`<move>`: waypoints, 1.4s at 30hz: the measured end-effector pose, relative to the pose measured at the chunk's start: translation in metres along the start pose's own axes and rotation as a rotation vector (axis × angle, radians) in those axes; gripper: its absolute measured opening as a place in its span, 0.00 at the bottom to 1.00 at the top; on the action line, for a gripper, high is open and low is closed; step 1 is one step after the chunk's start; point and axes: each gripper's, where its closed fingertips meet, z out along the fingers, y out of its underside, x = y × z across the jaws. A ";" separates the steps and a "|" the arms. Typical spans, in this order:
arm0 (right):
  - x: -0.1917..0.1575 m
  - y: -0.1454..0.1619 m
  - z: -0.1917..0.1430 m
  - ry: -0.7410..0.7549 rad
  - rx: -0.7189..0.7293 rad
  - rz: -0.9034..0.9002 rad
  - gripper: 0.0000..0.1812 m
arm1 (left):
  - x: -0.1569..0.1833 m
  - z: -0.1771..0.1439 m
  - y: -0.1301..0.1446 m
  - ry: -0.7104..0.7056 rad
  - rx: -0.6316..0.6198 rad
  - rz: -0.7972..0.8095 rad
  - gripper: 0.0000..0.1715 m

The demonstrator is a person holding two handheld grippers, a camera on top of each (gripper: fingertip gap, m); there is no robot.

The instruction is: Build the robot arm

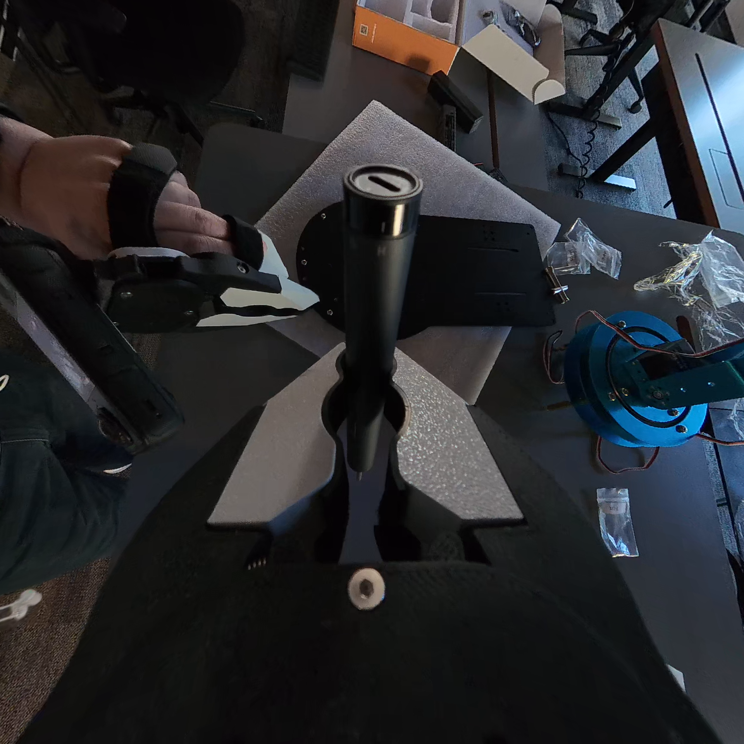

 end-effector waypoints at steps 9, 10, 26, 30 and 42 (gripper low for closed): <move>0.002 0.014 0.009 -0.013 -0.052 0.030 0.06 | -0.029 -0.044 0.007 -0.094 0.057 -0.178 0.14; 0.002 0.018 0.010 -0.015 -0.067 0.044 0.06 | -0.030 -0.059 0.009 -0.071 0.085 -0.273 0.16; 0.013 0.104 0.014 -0.160 -0.532 0.766 0.05 | 0.091 -0.208 0.192 0.227 0.167 -1.118 0.14; 0.009 0.118 0.031 -0.210 -0.572 0.910 0.05 | 0.111 -0.224 0.217 0.188 0.226 -1.209 0.12; 0.019 0.135 0.072 -0.047 -0.566 0.998 0.05 | 0.162 -0.275 0.294 0.198 0.167 -1.383 0.13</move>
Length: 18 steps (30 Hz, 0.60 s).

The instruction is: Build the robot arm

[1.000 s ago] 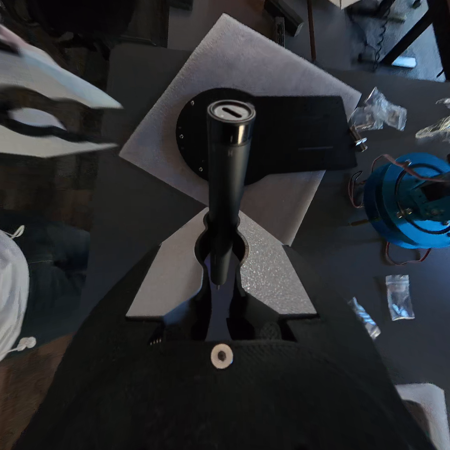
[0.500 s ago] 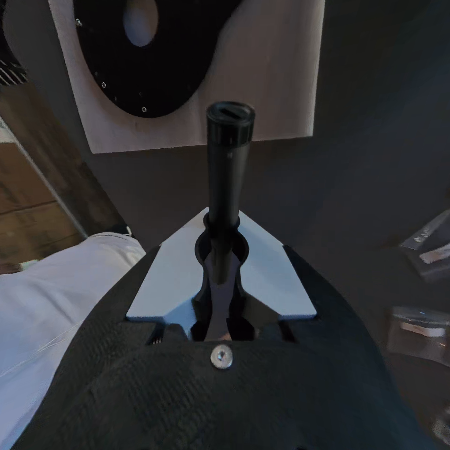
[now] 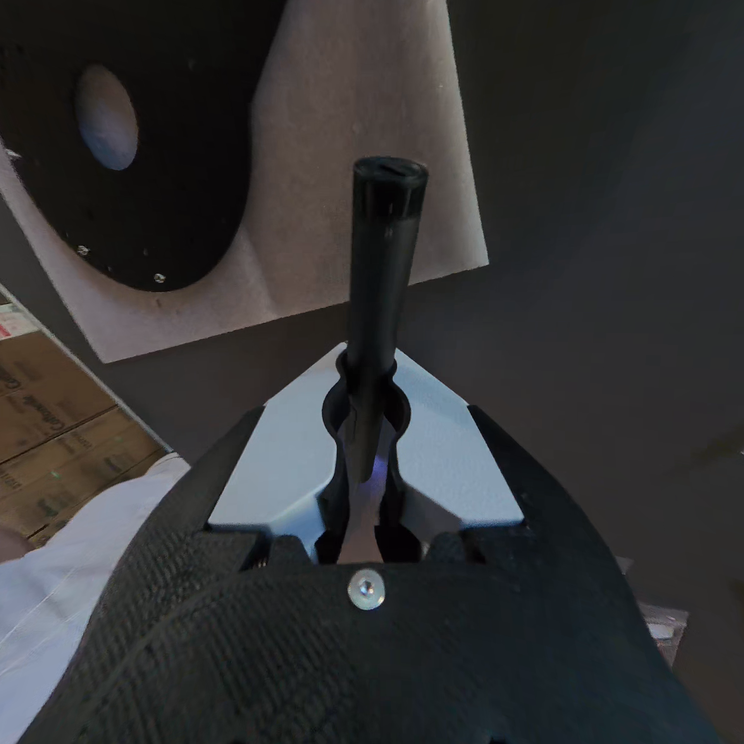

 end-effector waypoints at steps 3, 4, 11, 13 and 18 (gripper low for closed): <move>0.001 0.000 0.004 0.053 0.032 -0.015 0.05 | 0.001 -0.015 0.004 0.025 0.023 -0.049 0.12; 0.001 -0.001 0.004 0.073 0.044 -0.014 0.05 | 0.002 -0.019 0.004 0.040 0.030 -0.063 0.12; 0.009 0.005 0.001 0.293 0.136 -0.082 0.09 | 0.000 -0.021 0.006 0.066 0.030 -0.050 0.13; 0.010 0.009 0.000 0.343 0.169 -0.123 0.10 | 0.004 -0.011 -0.001 0.094 0.035 -0.026 0.13; 0.008 0.016 -0.003 0.361 0.299 -0.165 0.12 | 0.028 0.025 -0.046 0.151 0.078 0.054 0.13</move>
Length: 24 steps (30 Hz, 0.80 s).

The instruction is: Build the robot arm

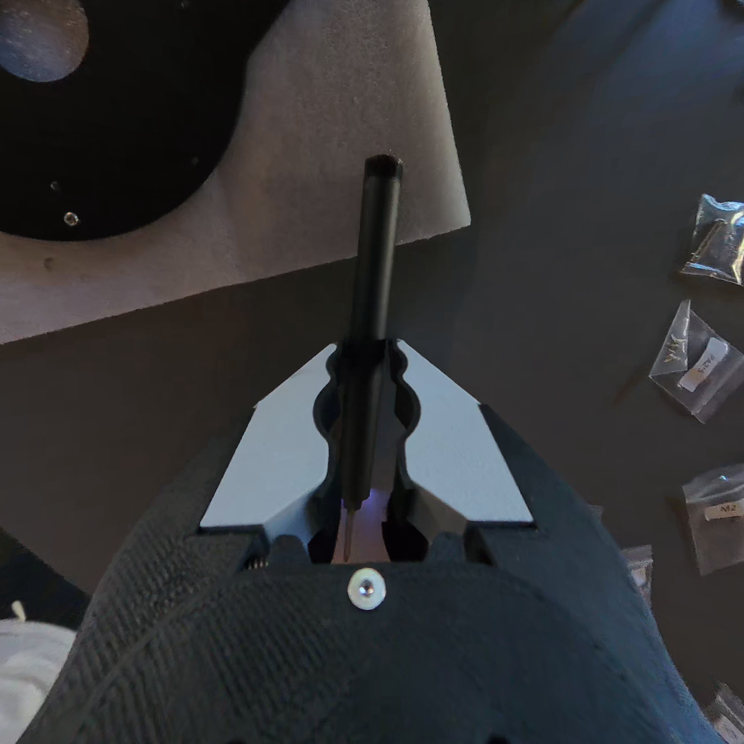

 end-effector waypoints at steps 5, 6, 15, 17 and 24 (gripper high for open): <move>-0.002 0.007 -0.045 0.010 0.340 -0.087 0.14 | 0.050 0.042 -0.073 0.058 0.134 0.056 0.15; -0.001 0.016 -0.064 0.015 0.429 -0.111 0.14 | 0.065 0.051 -0.087 0.069 0.166 0.065 0.16; 0.161 0.225 -0.222 0.149 0.823 -0.158 0.25 | 0.245 0.152 -0.213 0.241 0.484 0.030 0.35; 0.228 0.269 -0.258 0.205 0.871 -0.110 0.26 | 0.290 0.177 -0.247 0.266 0.535 0.011 0.35; 0.410 0.324 -0.335 0.292 0.881 -0.044 0.33 | 0.445 0.246 -0.370 0.443 0.596 0.011 0.31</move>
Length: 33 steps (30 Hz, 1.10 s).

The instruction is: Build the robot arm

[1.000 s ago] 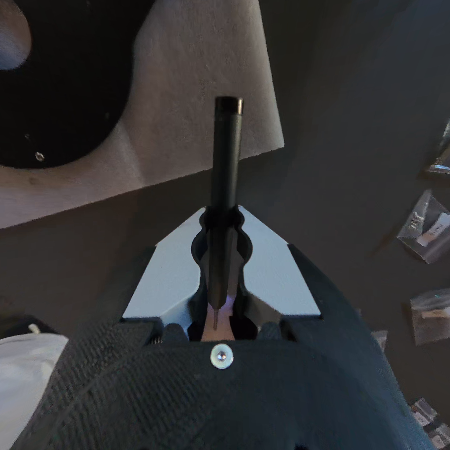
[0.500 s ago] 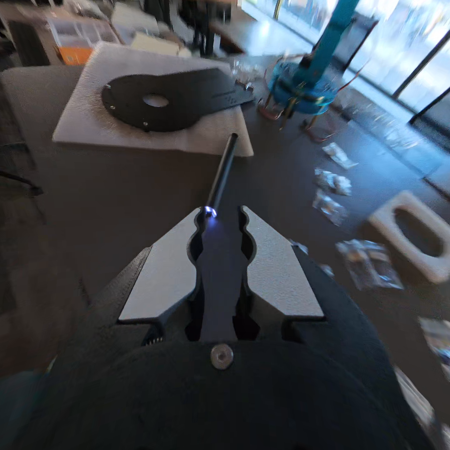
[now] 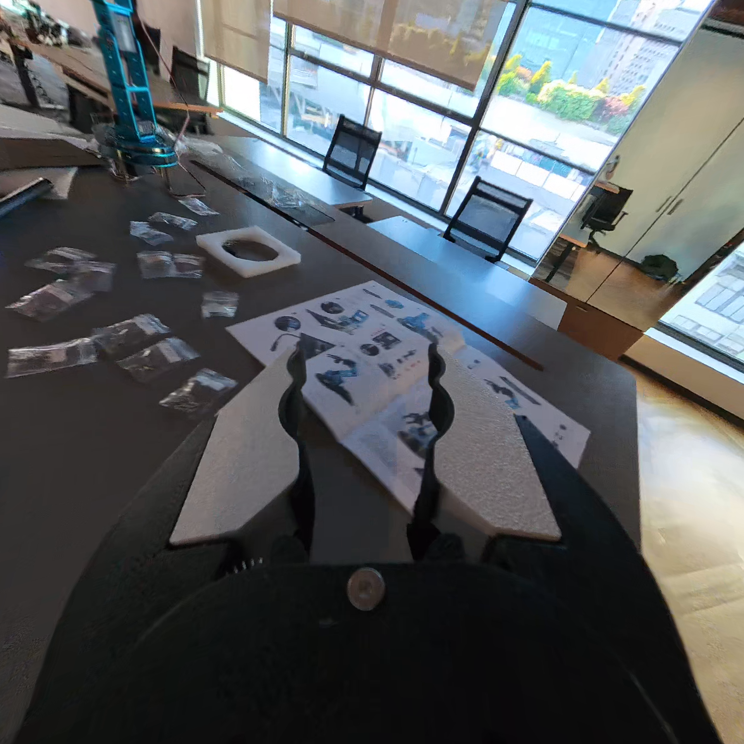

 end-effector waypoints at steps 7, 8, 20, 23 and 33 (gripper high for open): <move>0.085 -0.054 0.057 -0.116 0.057 0.128 0.33 | 0.036 0.110 -0.022 0.005 -0.261 0.121 0.30; 0.097 -0.062 0.067 -0.112 0.062 0.136 0.33 | 0.036 0.121 -0.031 -0.003 -0.259 0.129 0.30; 0.155 -0.077 0.165 -0.043 -0.033 0.259 0.26 | -0.009 0.200 -0.057 -0.070 -0.288 0.019 0.32; 0.156 -0.046 0.191 -0.069 -0.121 0.237 0.20 | -0.027 0.201 -0.054 -0.109 -0.284 0.006 0.33; 0.178 0.008 0.218 -0.038 -0.355 0.349 0.20 | -0.059 0.218 -0.073 -0.084 -0.048 -0.117 0.29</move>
